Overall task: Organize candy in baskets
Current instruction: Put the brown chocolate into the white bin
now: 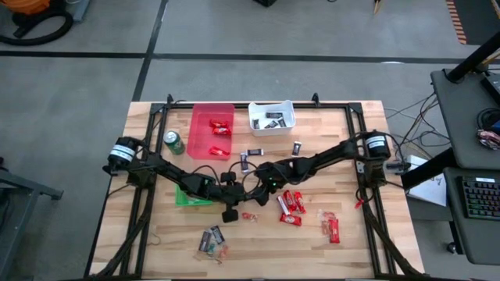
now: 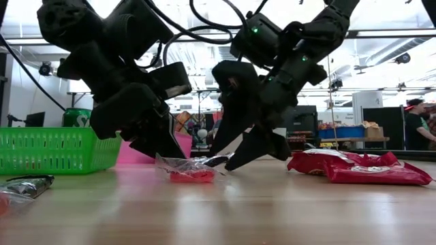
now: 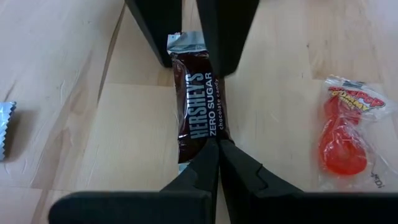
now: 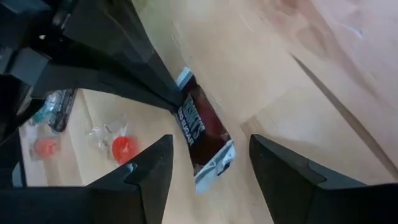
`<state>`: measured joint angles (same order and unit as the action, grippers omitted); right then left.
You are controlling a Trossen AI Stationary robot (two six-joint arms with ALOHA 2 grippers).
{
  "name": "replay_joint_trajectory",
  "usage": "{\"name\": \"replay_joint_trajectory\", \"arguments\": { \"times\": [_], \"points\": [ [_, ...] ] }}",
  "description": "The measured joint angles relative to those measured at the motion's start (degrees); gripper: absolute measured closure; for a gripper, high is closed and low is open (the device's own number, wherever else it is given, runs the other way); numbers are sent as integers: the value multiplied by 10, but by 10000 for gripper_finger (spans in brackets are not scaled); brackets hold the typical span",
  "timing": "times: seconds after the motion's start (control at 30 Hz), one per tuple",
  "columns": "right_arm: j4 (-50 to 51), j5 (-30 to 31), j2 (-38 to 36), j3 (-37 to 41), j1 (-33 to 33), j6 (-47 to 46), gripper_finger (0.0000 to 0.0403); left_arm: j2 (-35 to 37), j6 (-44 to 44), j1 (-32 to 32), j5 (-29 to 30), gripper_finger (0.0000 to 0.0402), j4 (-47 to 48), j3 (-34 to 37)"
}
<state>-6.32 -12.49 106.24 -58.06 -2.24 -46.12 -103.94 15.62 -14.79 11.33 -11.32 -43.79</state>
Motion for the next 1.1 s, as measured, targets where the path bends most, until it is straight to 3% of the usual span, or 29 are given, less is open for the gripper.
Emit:
{"name": "replay_joint_trajectory", "arguments": {
  "times": [0.23, 0.6, 0.8, 1.1],
  "points": [
    [0, 5, 5, -15, 0, 25, 212, -1, 0, 0, 1, 401, -7, 1],
    [-2, 5, 7, -11, 0, 28, 336, -2, 0, 0, 1, 402, -17, 2],
    [-4, 6, 7, -11, 0, 58, 383, -1, 1, 0, 1, 402, -18, 2],
    [3, 5, -4, -16, 7, 96, 394, 36, -9, 0, -2, 402, 13, 3]
  ]
}}
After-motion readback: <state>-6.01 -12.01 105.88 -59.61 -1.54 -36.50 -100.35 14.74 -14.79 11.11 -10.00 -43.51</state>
